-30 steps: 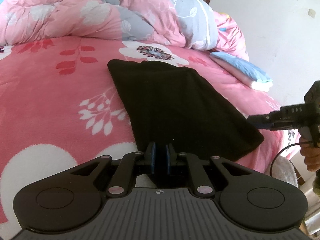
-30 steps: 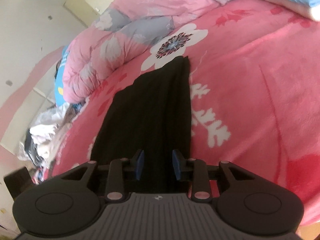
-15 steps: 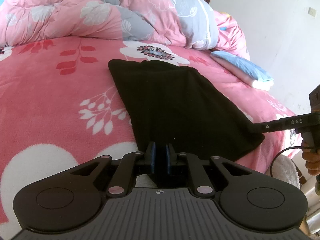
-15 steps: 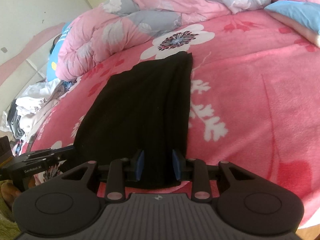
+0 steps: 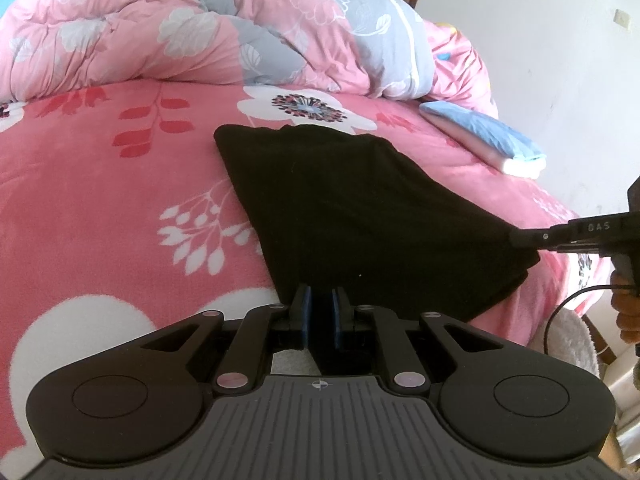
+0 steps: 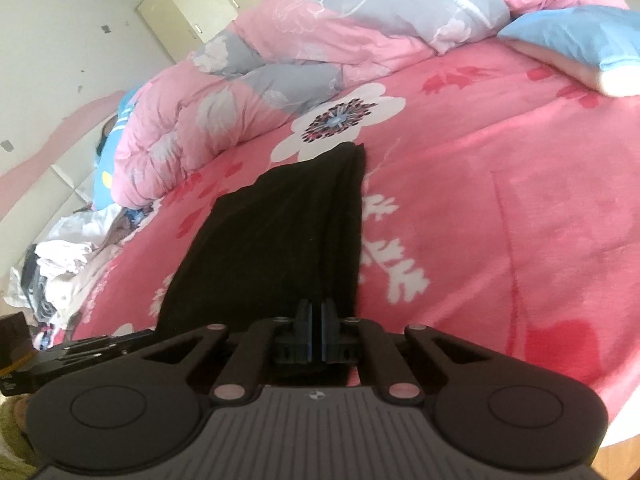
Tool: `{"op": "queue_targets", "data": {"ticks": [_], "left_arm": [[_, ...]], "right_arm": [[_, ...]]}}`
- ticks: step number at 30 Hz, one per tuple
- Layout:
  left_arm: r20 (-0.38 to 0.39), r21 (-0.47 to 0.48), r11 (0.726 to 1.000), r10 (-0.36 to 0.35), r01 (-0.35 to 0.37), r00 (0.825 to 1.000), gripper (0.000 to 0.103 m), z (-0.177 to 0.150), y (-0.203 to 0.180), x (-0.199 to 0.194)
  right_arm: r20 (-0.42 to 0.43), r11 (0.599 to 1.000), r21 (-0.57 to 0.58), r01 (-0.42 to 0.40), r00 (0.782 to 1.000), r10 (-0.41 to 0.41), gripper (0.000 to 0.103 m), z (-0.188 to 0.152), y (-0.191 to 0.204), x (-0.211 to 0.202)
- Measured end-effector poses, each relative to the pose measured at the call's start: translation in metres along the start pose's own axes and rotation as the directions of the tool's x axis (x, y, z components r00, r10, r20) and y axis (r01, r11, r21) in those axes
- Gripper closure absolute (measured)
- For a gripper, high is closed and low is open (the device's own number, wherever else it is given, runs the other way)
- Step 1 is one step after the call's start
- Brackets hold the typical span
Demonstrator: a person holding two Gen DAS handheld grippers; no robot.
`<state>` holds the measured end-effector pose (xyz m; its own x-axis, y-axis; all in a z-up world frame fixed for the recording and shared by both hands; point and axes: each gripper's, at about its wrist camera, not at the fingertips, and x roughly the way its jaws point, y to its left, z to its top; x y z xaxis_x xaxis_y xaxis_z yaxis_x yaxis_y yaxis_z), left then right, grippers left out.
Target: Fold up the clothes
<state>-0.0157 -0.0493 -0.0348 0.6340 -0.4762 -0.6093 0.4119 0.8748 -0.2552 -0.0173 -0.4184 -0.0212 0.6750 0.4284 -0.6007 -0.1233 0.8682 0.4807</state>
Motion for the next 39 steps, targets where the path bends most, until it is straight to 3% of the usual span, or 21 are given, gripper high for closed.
{"op": "queue_targets", "data": {"ticks": [11,14,16,18,23,29,32,35,36,39], "left_arm": [[-0.012,0.011,1.0,-0.014,0.015,1.0,0.093,-0.004,0.003,0.004],[-0.011,0.005,1.0,-0.026,0.026,1.0,0.093,-0.005,0.006,0.004],[-0.011,0.002,0.999,-0.033,0.033,0.999,0.093,-0.005,0.007,0.004],[-0.011,-0.002,0.999,-0.039,0.039,0.999,0.093,-0.005,0.008,0.005],[-0.011,-0.016,0.998,-0.057,0.057,0.998,0.093,-0.006,0.012,0.005],[-0.016,-0.025,0.997,-0.078,0.078,0.997,0.093,-0.005,0.017,0.007],[-0.016,-0.029,0.996,-0.087,0.086,0.996,0.093,-0.005,0.019,0.008],[-0.015,-0.033,0.995,-0.091,0.091,0.996,0.093,-0.006,0.019,0.007],[-0.015,-0.034,0.995,-0.091,0.091,0.996,0.093,-0.005,0.019,0.007],[-0.018,-0.041,0.995,-0.09,0.089,0.996,0.093,-0.004,0.019,0.006]], "right_arm": [[-0.048,0.999,-0.011,0.04,0.998,-0.041,0.098,-0.012,-0.012,0.012],[-0.051,0.999,-0.025,0.022,0.998,-0.023,0.092,0.0,-0.008,0.002],[-0.022,1.0,-0.018,0.016,1.0,-0.017,0.073,0.011,-0.008,-0.005],[0.003,1.0,-0.007,-0.006,1.0,0.006,0.071,0.025,-0.008,-0.002],[-0.002,1.0,-0.019,-0.011,1.0,0.011,0.071,0.054,-0.002,0.037],[-0.063,1.0,-0.019,-0.005,0.998,0.004,0.071,0.068,-0.004,0.087],[-0.063,0.999,-0.038,0.004,0.998,-0.007,0.072,0.069,-0.001,0.092],[-0.06,0.998,-0.058,0.016,0.998,-0.019,0.084,0.069,0.002,0.096],[-0.059,0.998,-0.065,0.019,0.998,-0.023,0.096,0.069,0.003,0.097],[-0.049,0.996,-0.085,0.037,0.998,-0.041,0.098,0.069,0.007,0.1]]}}
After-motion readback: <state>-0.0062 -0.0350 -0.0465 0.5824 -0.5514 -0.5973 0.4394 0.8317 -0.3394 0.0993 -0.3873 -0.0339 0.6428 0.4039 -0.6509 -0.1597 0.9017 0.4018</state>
